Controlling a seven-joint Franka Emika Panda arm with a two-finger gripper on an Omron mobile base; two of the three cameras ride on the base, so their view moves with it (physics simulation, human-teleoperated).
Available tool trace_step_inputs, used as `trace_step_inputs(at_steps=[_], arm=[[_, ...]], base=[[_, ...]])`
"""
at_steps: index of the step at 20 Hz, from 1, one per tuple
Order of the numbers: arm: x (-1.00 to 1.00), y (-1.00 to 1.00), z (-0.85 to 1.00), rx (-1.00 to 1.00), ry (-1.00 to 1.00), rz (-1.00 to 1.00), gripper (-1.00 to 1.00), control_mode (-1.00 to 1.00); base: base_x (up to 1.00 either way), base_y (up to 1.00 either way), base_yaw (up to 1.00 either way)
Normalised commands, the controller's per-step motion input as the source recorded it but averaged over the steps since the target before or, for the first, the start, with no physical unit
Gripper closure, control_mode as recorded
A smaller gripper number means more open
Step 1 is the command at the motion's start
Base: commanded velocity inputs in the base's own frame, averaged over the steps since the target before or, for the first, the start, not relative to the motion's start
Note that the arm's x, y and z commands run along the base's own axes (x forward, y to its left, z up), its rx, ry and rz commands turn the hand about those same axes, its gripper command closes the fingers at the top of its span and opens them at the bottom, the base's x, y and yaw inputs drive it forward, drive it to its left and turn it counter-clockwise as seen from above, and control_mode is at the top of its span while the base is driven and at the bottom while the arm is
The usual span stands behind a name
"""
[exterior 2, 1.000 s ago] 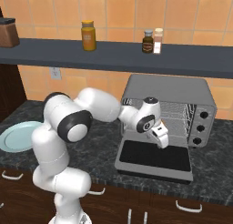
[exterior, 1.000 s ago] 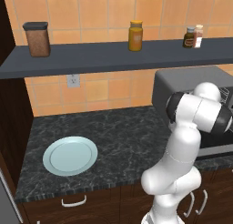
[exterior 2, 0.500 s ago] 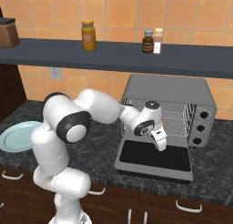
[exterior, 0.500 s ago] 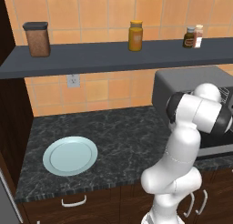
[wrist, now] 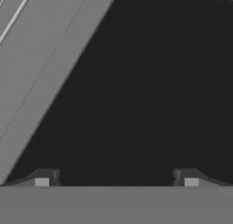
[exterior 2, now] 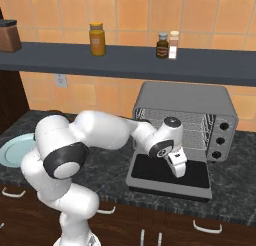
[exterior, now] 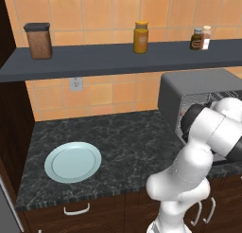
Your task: Pick up the kebab skewer and baguette bread, and place them inside the toaster oven. Close the toaster oven door and start by setting the timer.
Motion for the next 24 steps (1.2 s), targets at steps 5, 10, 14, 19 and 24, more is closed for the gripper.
trace_step_inputs(at_steps=[5,10,14,19,24], arm=[[-1.0,0.0,0.15,0.0,0.08,0.24,-1.0,-1.0],[-0.95,0.09,0.02,-0.01,0.15,0.31,-1.0,-1.0],[-0.29,0.26,-0.15,0.0,0.13,0.43,-1.0,-1.0],[-0.25,0.19,-0.21,0.0,0.03,0.44,-1.0,-1.0],[-0.05,0.04,-0.31,0.0,0.0,0.46,-1.0,-1.0]], base=[[0.0,0.0,0.0],[0.0,0.0,0.0],[0.0,0.0,0.0],[0.0,0.0,0.0],[0.0,0.0,0.0]])
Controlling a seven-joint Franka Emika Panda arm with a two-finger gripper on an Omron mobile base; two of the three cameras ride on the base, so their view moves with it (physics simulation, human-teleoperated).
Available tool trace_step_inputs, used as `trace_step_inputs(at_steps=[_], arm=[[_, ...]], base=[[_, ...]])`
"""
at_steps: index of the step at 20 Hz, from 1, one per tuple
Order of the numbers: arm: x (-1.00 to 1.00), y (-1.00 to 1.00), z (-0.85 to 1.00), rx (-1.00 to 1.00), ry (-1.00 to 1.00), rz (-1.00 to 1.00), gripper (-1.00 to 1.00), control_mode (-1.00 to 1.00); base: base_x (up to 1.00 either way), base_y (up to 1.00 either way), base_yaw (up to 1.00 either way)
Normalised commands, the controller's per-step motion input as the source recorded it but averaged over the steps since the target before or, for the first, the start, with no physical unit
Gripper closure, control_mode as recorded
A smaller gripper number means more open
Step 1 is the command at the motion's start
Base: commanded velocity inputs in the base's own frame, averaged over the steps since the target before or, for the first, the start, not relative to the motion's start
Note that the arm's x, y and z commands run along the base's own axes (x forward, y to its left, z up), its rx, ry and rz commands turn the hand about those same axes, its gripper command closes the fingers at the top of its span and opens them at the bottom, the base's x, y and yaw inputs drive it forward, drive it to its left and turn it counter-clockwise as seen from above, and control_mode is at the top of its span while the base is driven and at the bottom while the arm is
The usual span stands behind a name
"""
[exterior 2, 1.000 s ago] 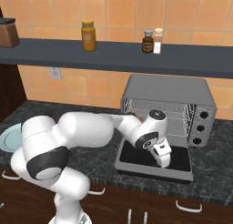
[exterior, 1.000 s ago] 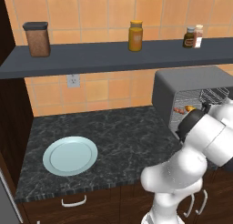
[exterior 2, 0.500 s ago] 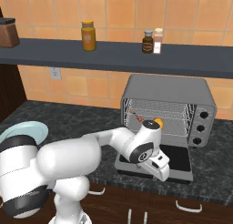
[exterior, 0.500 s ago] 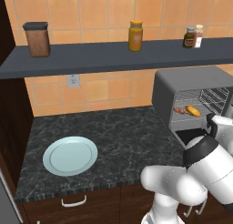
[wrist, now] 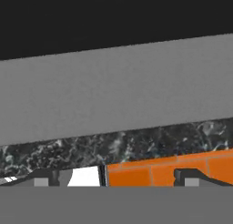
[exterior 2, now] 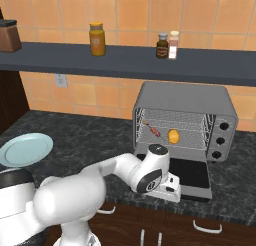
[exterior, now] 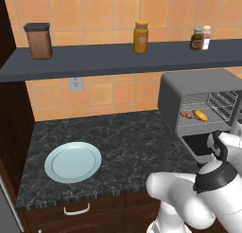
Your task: Pick up the kebab skewer and baguette bread, and place them inside the toaster oven. Close the toaster oven door and start by setting the timer.
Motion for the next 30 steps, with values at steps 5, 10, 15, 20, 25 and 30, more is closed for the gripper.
trace_step_inputs(at_steps=[5,10,15,20,25,30], arm=[[0.13,0.02,-0.28,0.0,0.0,0.1,-1.0,-1.0],[0.31,0.0,-0.25,0.01,-0.05,0.0,-1.0,-1.0],[0.3,0.0,-0.1,0.02,-0.11,0.0,-1.0,-1.0],[0.34,0.0,0.0,0.03,-0.13,0.0,-1.0,-1.0],[0.25,0.02,0.0,0.02,-0.2,0.0,-1.0,-1.0],[0.38,0.1,0.0,0.0,-0.15,0.0,-1.0,-1.0]], base=[[0.0,0.0,0.0],[0.0,0.0,0.0],[0.0,0.0,0.0],[0.0,0.0,0.0],[0.0,0.0,0.0],[0.0,0.0,0.0]])
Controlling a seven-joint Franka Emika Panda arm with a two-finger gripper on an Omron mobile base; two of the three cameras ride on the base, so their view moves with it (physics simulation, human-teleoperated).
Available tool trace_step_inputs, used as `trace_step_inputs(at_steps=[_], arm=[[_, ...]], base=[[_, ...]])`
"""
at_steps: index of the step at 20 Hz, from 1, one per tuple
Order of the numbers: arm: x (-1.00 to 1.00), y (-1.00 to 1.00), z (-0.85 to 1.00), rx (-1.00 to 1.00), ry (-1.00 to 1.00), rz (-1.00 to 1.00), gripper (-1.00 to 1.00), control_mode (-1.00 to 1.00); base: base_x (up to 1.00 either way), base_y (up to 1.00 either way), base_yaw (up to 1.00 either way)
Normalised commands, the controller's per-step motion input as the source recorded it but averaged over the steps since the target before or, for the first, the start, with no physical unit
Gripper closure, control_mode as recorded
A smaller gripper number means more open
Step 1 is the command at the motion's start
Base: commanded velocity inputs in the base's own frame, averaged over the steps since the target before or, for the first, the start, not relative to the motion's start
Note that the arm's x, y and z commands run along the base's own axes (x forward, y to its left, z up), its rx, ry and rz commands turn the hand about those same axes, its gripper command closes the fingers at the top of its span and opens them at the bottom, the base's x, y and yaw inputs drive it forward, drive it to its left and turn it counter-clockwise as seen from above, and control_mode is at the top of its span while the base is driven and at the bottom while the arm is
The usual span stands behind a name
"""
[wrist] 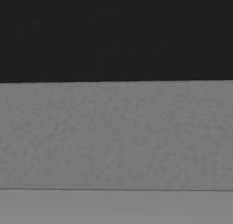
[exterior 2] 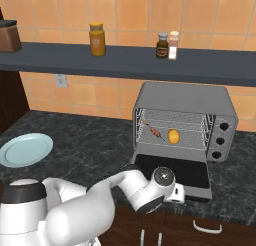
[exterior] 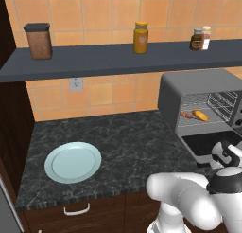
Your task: Pick up the kebab skewer and baguette bread, and place them inside the toaster oven. Close the toaster oven door and start by setting the timer.
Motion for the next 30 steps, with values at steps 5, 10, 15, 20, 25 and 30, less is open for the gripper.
trace_step_inputs(at_steps=[5,10,15,20,25,30], arm=[[0.6,0.18,0.17,0.0,-0.14,0.0,-1.0,-1.0],[0.79,0.17,0.53,0.0,-0.11,0.0,-1.0,-1.0],[0.88,0.27,0.6,0.0,-0.11,0.0,-1.0,-1.0],[0.97,0.43,0.66,0.0,-0.11,0.0,-1.0,-1.0],[1.0,0.66,0.56,0.0,-0.1,0.0,-1.0,-1.0],[1.0,0.83,0.43,-0.01,-0.07,0.0,-1.0,-1.0]], base=[[0.0,0.0,0.0],[0.0,0.0,0.0],[0.0,0.0,0.0],[0.0,0.0,0.0],[0.0,0.0,0.0],[0.0,0.0,0.0]])
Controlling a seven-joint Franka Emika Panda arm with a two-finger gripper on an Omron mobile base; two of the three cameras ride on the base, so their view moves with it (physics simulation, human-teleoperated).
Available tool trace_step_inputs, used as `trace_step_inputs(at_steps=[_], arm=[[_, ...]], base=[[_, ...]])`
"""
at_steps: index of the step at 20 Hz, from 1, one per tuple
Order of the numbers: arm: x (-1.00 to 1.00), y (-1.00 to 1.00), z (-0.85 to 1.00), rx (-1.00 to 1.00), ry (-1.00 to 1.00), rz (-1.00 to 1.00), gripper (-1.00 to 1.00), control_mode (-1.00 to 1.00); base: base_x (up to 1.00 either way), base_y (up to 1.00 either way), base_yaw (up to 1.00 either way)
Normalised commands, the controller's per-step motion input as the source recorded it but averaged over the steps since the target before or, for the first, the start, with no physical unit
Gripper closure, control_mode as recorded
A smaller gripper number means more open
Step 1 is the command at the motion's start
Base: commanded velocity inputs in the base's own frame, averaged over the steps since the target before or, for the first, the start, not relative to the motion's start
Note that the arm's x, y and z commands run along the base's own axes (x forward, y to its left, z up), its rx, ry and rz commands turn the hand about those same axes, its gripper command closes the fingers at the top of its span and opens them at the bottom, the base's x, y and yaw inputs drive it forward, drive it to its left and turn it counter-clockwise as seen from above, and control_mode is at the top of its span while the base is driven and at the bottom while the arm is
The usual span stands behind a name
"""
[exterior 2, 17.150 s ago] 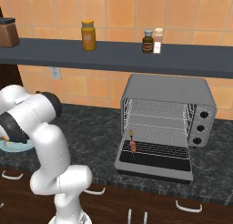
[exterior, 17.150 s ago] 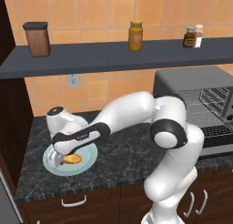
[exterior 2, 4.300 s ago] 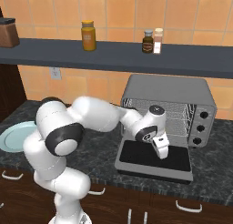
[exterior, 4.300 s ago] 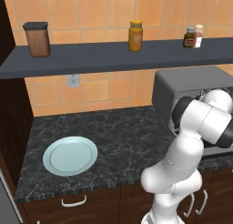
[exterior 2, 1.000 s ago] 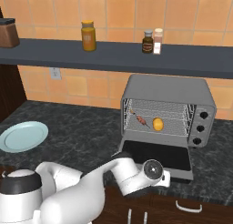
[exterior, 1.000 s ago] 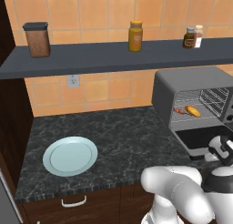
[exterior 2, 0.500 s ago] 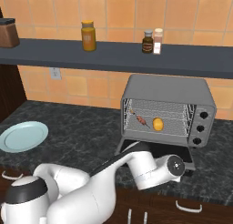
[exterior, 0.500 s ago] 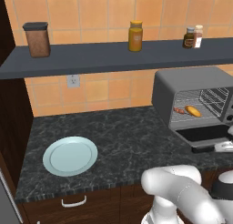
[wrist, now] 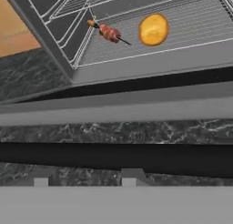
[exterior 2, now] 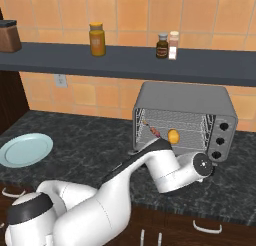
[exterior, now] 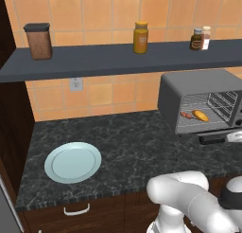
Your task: Pick up the kebab skewer and baguette bread, and place them inside the toaster oven. Close the toaster oven door and start by setting the timer.
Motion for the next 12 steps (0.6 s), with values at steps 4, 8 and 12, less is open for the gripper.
trace_step_inputs(at_steps=[4,8,12], arm=[[1.0,0.83,0.41,-0.02,-0.06,0.0,-1.0,-1.0],[1.0,0.78,0.29,-0.01,-0.03,0.0,-1.0,-1.0],[0.94,0.69,0.0,0.0,0.0,0.0,-1.0,-1.0]], base=[[0.0,0.0,0.0],[0.0,0.0,0.0],[0.0,0.0,0.0]])
